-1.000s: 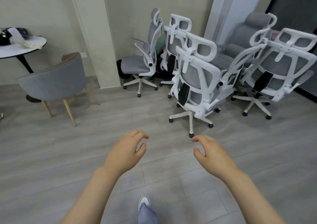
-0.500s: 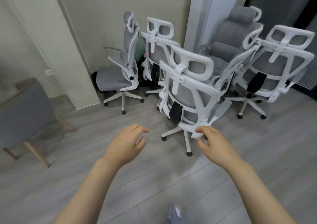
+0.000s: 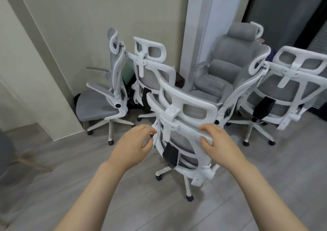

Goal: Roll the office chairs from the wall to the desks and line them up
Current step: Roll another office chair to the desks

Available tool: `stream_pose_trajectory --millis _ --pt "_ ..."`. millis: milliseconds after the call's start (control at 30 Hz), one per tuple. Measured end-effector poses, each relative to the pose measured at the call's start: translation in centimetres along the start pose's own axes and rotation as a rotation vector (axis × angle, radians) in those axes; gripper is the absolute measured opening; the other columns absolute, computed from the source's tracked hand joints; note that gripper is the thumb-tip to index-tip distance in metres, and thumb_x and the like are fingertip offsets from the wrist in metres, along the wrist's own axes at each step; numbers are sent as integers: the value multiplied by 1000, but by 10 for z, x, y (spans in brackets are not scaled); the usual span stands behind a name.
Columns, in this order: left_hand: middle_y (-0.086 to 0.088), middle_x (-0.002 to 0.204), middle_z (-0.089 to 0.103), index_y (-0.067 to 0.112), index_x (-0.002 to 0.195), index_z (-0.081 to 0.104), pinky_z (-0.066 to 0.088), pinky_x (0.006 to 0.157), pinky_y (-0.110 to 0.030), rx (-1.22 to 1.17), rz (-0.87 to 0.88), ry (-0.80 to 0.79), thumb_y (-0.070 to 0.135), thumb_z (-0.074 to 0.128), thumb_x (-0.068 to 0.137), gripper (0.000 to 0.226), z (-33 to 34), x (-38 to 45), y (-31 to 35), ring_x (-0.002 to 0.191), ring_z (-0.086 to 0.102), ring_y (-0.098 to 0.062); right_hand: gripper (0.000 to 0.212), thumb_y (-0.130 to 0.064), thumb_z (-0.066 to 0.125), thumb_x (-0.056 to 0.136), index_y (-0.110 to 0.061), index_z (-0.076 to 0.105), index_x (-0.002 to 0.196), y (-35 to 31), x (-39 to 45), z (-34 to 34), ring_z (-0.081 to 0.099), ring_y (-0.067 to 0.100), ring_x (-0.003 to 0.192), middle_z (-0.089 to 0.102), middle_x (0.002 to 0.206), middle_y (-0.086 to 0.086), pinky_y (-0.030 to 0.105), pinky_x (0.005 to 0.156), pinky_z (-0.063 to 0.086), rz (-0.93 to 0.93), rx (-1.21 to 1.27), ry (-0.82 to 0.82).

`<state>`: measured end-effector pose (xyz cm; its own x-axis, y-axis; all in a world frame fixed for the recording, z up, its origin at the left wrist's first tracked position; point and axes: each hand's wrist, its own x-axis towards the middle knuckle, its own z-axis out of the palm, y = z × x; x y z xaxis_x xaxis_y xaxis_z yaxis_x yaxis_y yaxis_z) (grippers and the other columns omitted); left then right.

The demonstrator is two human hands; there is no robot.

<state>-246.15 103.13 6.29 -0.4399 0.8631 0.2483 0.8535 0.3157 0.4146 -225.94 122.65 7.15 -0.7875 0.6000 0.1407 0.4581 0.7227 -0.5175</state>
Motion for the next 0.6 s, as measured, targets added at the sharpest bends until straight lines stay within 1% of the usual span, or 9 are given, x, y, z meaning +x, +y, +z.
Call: stream_pose_trajectory --millis 67,100,167,200,233,300,400,500,600 --pt "14 121 56 24 120 58 37 87 -23 -6 20 -4 25 49 94 27 -1 36 -6 113 49 -8 29 -25 50 95 -25 54 124 4 28 -8 44 3 118 50 124 -16 20 89 34 -6 -5 32" --pt "15 120 56 25 119 58 40 87 -25 -11 40 3 27 48 93 28 -1 54 -10 110 50 -7 28 -24 50 95 -25 54 123 6 42 -12 45 4 116 51 123 -15 19 88 33 -17 -15 58" --pt "16 114 57 27 118 58 46 86 -30 -21 87 16 28 48 93 27 -1 90 -17 101 52 -6 26 -23 51 94 -24 56 120 10 68 -17 47 6 113 54 121 -13 20 88 35 -37 -37 116" --pt "17 113 56 27 118 58 47 84 -30 -32 107 21 27 49 93 26 0 107 -20 99 51 -5 25 -22 51 94 -23 57 118 12 80 -18 48 7 112 54 119 -12 22 90 37 -39 -41 141" --pt "17 115 55 26 118 58 46 85 -28 -42 132 28 25 50 93 26 1 123 -21 101 50 -5 25 -22 52 94 -23 57 118 14 91 -18 48 8 111 55 118 -11 24 92 39 -36 -41 163" --pt "17 123 54 25 120 58 40 94 -24 -55 188 48 24 51 93 28 4 154 -24 114 45 -3 23 -26 51 95 -22 57 117 19 113 -17 49 10 111 56 116 -10 27 96 41 -31 -50 206" --pt "12 128 55 24 123 59 32 105 -25 -46 289 25 34 45 94 34 12 198 -29 123 44 -6 25 -36 45 97 -22 58 112 23 137 -8 51 13 106 59 110 -9 30 93 40 9 -74 211" --pt "14 121 58 25 118 61 34 103 -30 -27 400 -36 41 39 95 35 23 229 -35 115 49 -6 29 -43 39 98 -23 60 106 24 145 8 52 13 95 61 99 -12 30 85 38 88 -108 200" --pt "18 108 60 30 110 61 29 101 -30 -18 481 -60 45 35 94 34 35 249 -38 108 50 -5 38 -52 33 96 -27 60 105 26 139 17 45 4 86 55 91 -21 27 84 36 147 -106 255"
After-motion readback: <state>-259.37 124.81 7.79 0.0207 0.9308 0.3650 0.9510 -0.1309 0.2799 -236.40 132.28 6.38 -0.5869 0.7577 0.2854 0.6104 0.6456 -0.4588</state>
